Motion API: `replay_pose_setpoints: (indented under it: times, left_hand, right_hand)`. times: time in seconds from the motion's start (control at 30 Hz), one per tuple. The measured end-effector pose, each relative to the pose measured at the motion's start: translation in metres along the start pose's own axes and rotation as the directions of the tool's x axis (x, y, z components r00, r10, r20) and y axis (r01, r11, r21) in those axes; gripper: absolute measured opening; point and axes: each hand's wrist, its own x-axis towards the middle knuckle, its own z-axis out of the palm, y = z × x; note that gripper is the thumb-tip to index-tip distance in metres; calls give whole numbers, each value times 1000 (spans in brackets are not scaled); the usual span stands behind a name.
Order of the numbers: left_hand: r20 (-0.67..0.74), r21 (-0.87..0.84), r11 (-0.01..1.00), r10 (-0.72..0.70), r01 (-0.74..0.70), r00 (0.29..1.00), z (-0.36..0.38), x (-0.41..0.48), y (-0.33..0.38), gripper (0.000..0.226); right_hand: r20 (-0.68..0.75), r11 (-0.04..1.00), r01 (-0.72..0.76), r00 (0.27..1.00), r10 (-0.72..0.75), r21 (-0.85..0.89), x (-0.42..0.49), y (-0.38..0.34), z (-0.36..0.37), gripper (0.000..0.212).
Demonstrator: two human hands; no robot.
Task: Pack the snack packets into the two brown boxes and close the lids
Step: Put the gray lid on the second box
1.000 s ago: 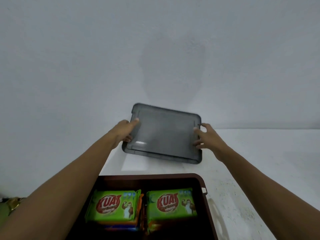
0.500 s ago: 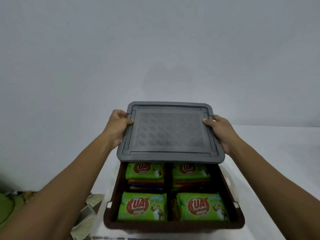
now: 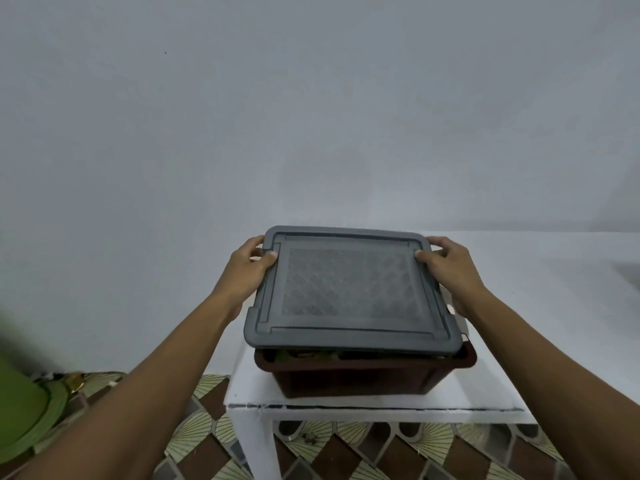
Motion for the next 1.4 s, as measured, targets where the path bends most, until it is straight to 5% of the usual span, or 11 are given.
replay_pose_setpoints:
  times: [0.1,0.3,0.47,0.8,1.03,1.4]
  left_hand:
    - [80,0,994,-105,106,991,0,-17,-17,35]
    - [127,-234,923,-282,305,951,8,-35,-28,28]
    - [115,-251,933,-237,259,965,12,-35,-33,21]
    - [52,-11,986,-167,168,985,19,-34,-31,29]
    - [-24,75,991,-109,110,994,26,-33,-32,37]
    - [-14,-35,994,-101,100,995,134,-36,-2,33]
  right_hand:
    - [62,984,-10,998,21,-180,-9,18,-2,41]
    - [223,982,-148,959,172,-120,-20,24,-8,46]
    - [253,984,-179,953,170,12,-24,24,-13,48]
    - [235,974,103,970,-53,-203,-21,35,-18,61]
    - [246,991,-112,961,128,-78,-18,42,-19,51]
    - [133,984,-146,978,160,-106,3,61,-116,40]
